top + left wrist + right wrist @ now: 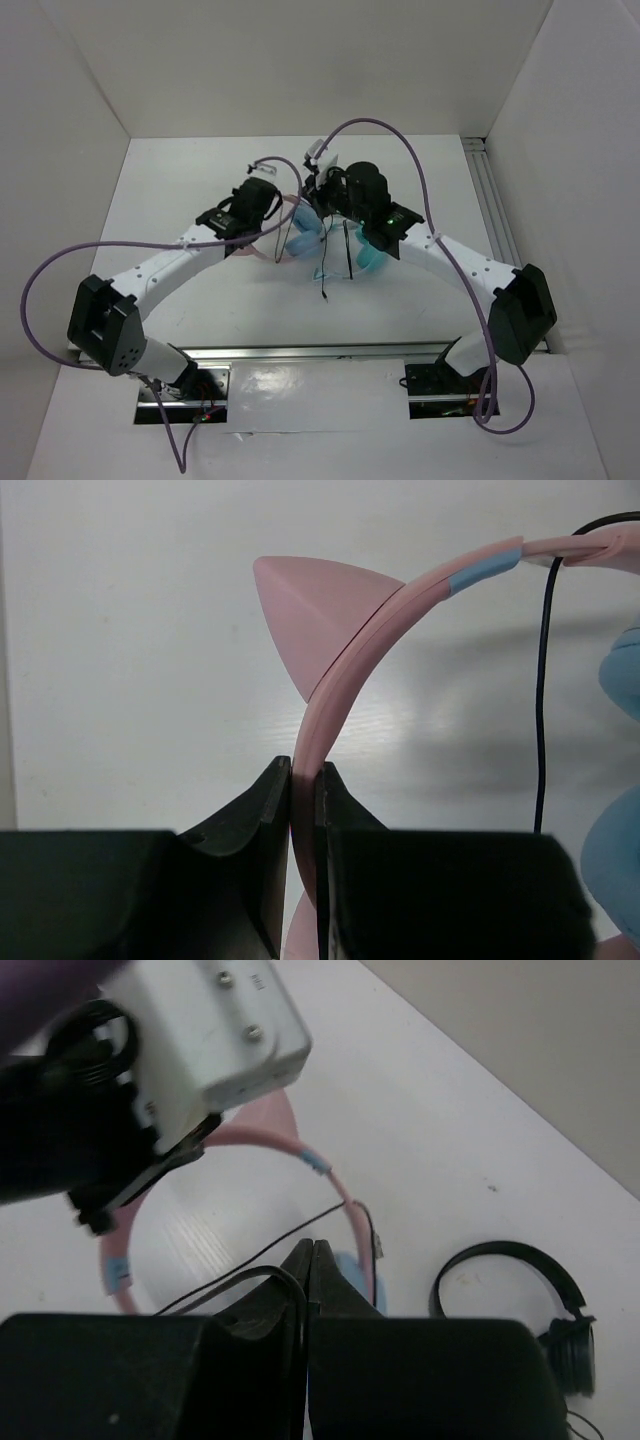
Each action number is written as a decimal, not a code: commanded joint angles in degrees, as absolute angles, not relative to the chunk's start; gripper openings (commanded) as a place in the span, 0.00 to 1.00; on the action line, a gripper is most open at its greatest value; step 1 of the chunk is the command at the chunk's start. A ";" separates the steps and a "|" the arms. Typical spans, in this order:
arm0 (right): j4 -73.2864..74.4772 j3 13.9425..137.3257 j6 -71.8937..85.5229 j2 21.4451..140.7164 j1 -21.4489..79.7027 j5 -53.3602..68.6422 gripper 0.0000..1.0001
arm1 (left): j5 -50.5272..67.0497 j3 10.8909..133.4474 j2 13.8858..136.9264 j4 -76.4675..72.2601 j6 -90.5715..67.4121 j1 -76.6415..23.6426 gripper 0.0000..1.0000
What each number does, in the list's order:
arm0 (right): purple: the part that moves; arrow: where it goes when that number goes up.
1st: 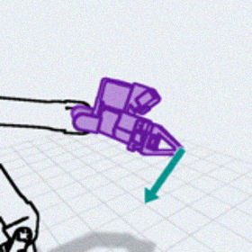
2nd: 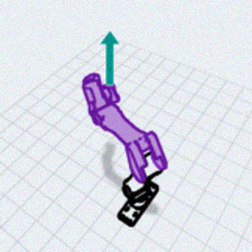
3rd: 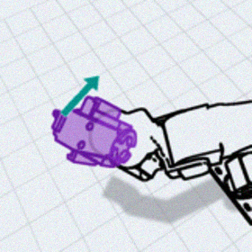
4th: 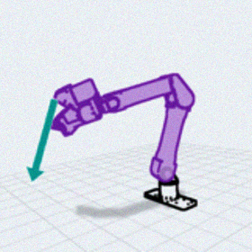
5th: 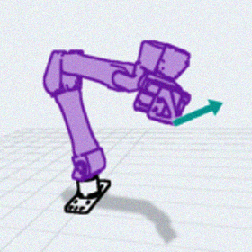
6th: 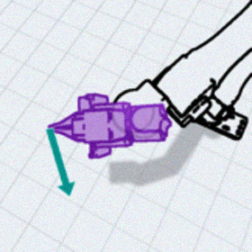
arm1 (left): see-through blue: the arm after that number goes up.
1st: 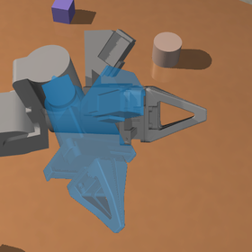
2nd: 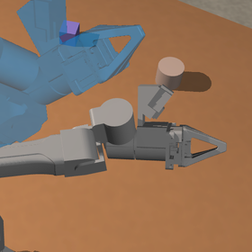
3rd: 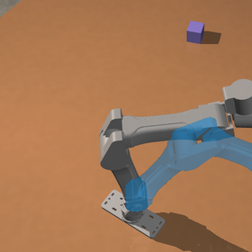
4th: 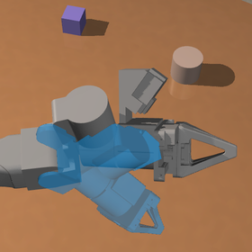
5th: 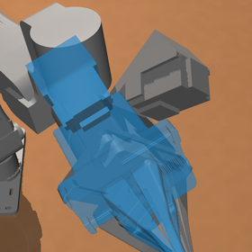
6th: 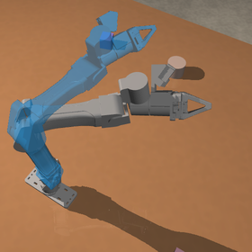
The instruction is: Wrap the headphones
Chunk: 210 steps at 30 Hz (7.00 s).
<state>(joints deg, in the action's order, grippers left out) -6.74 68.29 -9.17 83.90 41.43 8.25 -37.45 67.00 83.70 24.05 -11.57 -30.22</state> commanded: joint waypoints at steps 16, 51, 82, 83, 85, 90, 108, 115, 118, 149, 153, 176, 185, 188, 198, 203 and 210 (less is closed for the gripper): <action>-5.89 72.25 -14.50 83.23 32.70 10.27 0.00 | -32.09 64.51 58.99 36.29 -6.85 -49.03 0.00; -66.18 59.76 24.87 111.88 43.59 44.03 0.19 | -42.19 94.92 50.89 55.20 -33.40 -50.80 0.00; -56.07 60.47 19.07 119.00 44.74 42.98 0.44 | -46.76 99.49 51.86 58.01 -33.49 -50.80 0.00; -56.86 60.47 19.07 119.70 44.74 42.98 0.38 | -46.76 99.49 51.86 58.01 -33.49 -50.80 0.00; -57.74 60.47 19.60 120.49 44.74 42.36 0.19 | -46.76 99.49 51.86 58.53 -33.49 -50.80 0.00; -57.74 61.87 20.13 122.61 44.74 42.36 0.11 | -47.28 99.49 51.33 58.54 -33.49 -50.80 0.00; -46.68 43.25 19.07 98.55 51.86 11.71 0.00 | -54.07 93.60 65.35 45.71 -28.48 -41.16 0.00; -35.53 40.52 18.54 91.85 53.17 9.93 0.00 | -39.21 92.90 74.07 39.81 -27.86 -26.91 0.00; -32.70 40.52 17.93 88.35 54.49 9.24 0.00 | -37.62 91.51 75.49 37.98 -28.48 -21.20 0.00; -8.96 56.94 0.97 76.20 34.99 0.69 0.00 | 3.06 84.30 74.19 43.94 -23.03 -9.40 0.00; -8.44 60.29 0.97 80.15 30.94 6.23 0.00 | 10.27 82.71 70.41 43.95 -20.92 -9.40 0.00; -19.86 50.63 6.15 88.86 37.17 10.99 0.00 | 1.68 85.09 58.27 29.47 -34.27 -9.40 0.00; -20.57 48.17 7.73 87.80 39.81 9.14 0.00 | -11.50 85.25 61.78 27.68 -32.52 -8.35 0.00; -21.70 47.03 8.35 87.80 40.96 8.17 0.00 | -14.65 84.56 63.63 27.69 -34.35 -6.24 0.00; -21.71 45.26 11.33 84.82 50.44 5.90 0.00 | -29.52 81.13 67.23 25.84 -40.95 -4.75 0.00; -18.11 47.46 11.34 82.80 56.50 2.64 0.00 | -33.65 80.24 71.18 25.83 -40.96 -4.22 0.00; -11.70 54.57 8.88 81.56 60.29 2.01 0.00 | -37.71 73.74 74.70 26.37 -40.96 -4.22 0.00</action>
